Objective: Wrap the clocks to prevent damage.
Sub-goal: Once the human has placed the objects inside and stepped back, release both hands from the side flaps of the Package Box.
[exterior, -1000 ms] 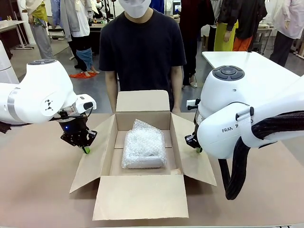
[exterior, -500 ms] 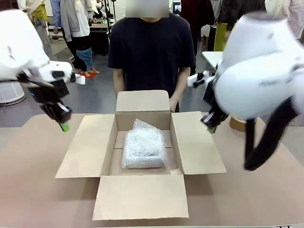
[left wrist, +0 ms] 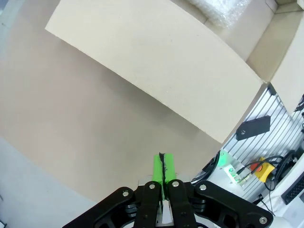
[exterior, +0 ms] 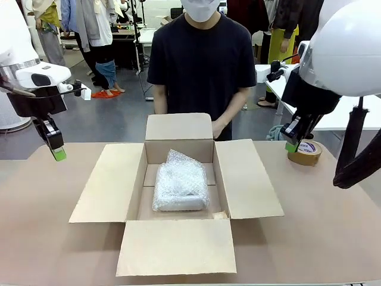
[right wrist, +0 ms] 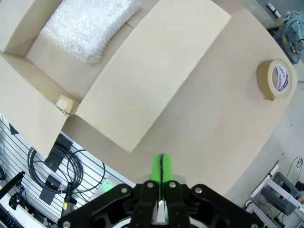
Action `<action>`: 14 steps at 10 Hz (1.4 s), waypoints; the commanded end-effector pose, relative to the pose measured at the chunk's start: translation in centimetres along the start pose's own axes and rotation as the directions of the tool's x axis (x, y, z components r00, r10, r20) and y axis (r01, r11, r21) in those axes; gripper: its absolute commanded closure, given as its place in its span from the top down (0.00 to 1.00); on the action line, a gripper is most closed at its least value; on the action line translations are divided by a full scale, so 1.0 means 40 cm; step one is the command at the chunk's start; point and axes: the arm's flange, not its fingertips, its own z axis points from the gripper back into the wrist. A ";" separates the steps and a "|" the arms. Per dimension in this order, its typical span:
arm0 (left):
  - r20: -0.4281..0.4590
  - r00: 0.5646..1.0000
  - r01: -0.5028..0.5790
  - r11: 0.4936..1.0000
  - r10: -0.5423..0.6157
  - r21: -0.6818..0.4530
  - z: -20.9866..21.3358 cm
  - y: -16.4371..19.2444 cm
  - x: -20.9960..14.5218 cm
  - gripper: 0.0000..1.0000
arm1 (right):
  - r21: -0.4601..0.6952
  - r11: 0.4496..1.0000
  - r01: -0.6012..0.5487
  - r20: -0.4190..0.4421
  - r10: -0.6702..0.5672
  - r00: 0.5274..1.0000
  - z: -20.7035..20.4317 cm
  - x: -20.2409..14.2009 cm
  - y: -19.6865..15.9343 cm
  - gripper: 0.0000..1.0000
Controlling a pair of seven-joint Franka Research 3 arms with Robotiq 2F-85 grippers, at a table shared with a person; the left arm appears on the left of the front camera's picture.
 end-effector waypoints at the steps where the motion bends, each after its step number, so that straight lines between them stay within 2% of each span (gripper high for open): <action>1: -0.002 1.000 0.025 1.000 -0.025 0.002 0.006 -0.002 -0.005 0.00 | 0.002 1.000 0.006 0.000 -0.006 1.000 0.016 -0.006 -0.005 0.01; 2: -0.003 0.978 0.209 0.978 -0.209 -0.011 0.027 0.039 -0.015 0.00 | 0.075 0.945 -0.317 -0.056 0.322 0.945 0.002 -0.003 -0.016 0.01; 3: -0.001 0.887 0.461 0.887 -0.461 0.003 0.051 0.072 -0.052 0.00 | 0.087 0.803 -0.589 -0.128 0.595 0.793 0.002 -0.036 -0.059 0.01; 4: 0.019 0.808 0.588 0.808 -0.588 0.036 0.066 0.093 -0.082 0.00 | 0.092 0.744 -0.662 -0.104 0.668 0.737 0.012 -0.066 -0.111 0.01; 5: 0.025 0.760 0.647 0.760 -0.649 0.059 0.085 0.102 -0.108 0.00 | 0.093 0.701 -0.707 -0.090 0.713 0.696 0.021 -0.095 -0.155 0.01; 7: -0.007 0.673 0.737 0.669 -0.740 0.096 0.095 0.114 -0.143 0.00 | 0.051 0.666 -0.744 -0.082 0.746 0.661 0.035 -0.141 -0.210 0.01; 9: -0.049 0.625 0.779 0.620 -0.779 0.089 0.080 0.118 -0.144 0.00 | 0.054 0.602 -0.797 -0.049 0.798 0.600 0.048 -0.179 -0.236 0.01; 10: -0.061 0.622 0.783 0.617 -0.781 0.084 0.076 0.115 -0.136 0.00 | 0.086 0.540 -0.837 -0.005 0.841 0.541 0.048 -0.196 -0.246 0.01; 11: -0.071 0.616 0.787 0.611 -0.784 0.088 0.073 0.113 -0.130 0.00 | 0.117 0.491 -0.863 -0.002 0.869 0.494 0.042 -0.208 -0.256 0.01; 12: -0.073 0.616 0.787 0.609 -0.784 0.097 0.072 0.114 -0.135 0.00 | 0.130 0.508 -0.851 -0.004 0.859 0.512 0.032 -0.208 -0.266 0.01; 13: -0.074 0.632 0.774 0.624 -0.772 0.104 0.071 0.116 -0.131 0.00 | 0.129 0.551 -0.825 -0.013 0.833 0.554 0.024 -0.203 -0.272 0.01; 14: -0.042 0.621 0.783 0.618 -0.782 0.074 0.077 0.105 -0.128 0.00 | 0.128 0.633 -0.764 -0.045 0.773 0.633 0.012 -0.191 -0.276 0.01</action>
